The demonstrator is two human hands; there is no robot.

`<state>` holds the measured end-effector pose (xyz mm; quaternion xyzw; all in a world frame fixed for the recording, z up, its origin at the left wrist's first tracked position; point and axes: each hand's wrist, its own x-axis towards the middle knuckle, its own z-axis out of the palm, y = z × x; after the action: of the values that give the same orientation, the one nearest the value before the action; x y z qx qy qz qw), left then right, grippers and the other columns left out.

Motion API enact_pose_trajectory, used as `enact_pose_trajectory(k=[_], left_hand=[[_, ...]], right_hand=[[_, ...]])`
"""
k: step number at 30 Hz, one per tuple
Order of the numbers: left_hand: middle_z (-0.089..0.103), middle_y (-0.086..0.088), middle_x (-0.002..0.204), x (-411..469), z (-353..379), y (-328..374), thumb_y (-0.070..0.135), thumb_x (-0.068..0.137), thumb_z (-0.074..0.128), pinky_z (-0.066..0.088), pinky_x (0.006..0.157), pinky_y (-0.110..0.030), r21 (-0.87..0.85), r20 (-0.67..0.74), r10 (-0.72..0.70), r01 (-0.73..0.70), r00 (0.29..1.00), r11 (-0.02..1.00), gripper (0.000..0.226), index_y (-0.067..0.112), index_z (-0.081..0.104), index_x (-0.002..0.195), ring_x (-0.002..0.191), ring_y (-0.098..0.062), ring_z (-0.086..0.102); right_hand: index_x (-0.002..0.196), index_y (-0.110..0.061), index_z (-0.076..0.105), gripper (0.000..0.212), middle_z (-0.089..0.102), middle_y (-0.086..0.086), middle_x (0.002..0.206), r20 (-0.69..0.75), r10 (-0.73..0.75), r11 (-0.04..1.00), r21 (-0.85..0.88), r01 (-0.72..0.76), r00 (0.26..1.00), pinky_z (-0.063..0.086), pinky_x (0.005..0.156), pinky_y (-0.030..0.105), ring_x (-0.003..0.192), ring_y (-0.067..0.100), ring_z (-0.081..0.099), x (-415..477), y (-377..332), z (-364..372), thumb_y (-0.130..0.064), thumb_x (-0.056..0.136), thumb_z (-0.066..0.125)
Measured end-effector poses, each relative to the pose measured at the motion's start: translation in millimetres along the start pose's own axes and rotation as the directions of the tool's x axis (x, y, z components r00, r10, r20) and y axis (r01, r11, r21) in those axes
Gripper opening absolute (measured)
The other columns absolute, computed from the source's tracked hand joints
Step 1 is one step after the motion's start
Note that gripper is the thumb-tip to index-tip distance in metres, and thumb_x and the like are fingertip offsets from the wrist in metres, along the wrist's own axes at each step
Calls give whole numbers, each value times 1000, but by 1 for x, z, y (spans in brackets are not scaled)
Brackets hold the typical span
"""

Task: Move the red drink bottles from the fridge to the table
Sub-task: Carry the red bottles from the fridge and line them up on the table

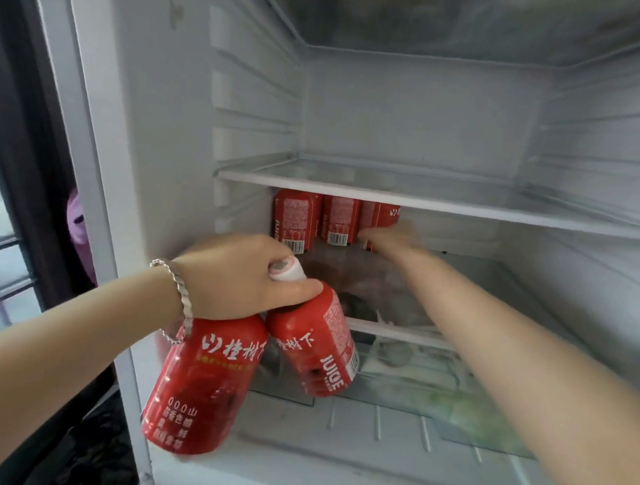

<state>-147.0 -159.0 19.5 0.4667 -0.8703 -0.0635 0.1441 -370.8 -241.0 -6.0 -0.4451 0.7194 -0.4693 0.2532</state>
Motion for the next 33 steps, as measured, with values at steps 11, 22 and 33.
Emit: enact_pose_trajectory(k=[11,22,33], left_hand=[[62,14,77,9,-7,4,70,77,43,41,60,-17,90,17,-65,64,998,994,45,27,54,72,72,-4,58],[58,13,86,4,7,10,67,81,46,30,54,-10,100,3,-61,60,998,993,38,30,55,84,71,-5,51],[64,13,81,9,21,17,76,75,41,47,70,-21,148,1,51,-50,999,988,51,30,62,83,74,-5,59]], right_hand=[[134,-8,36,87,54,13,130,-176,-8,979,199,44,984,45,102,44,122,29,52,61,23,23,-9,61,84],[131,-18,37,94,58,2,123,-91,-144,946,-307,110,985,51,88,37,111,23,59,-50,27,-18,-47,56,85],[132,-26,37,108,58,-3,121,-35,-152,970,-198,142,988,52,89,40,106,17,60,-115,41,-44,-58,39,83]])
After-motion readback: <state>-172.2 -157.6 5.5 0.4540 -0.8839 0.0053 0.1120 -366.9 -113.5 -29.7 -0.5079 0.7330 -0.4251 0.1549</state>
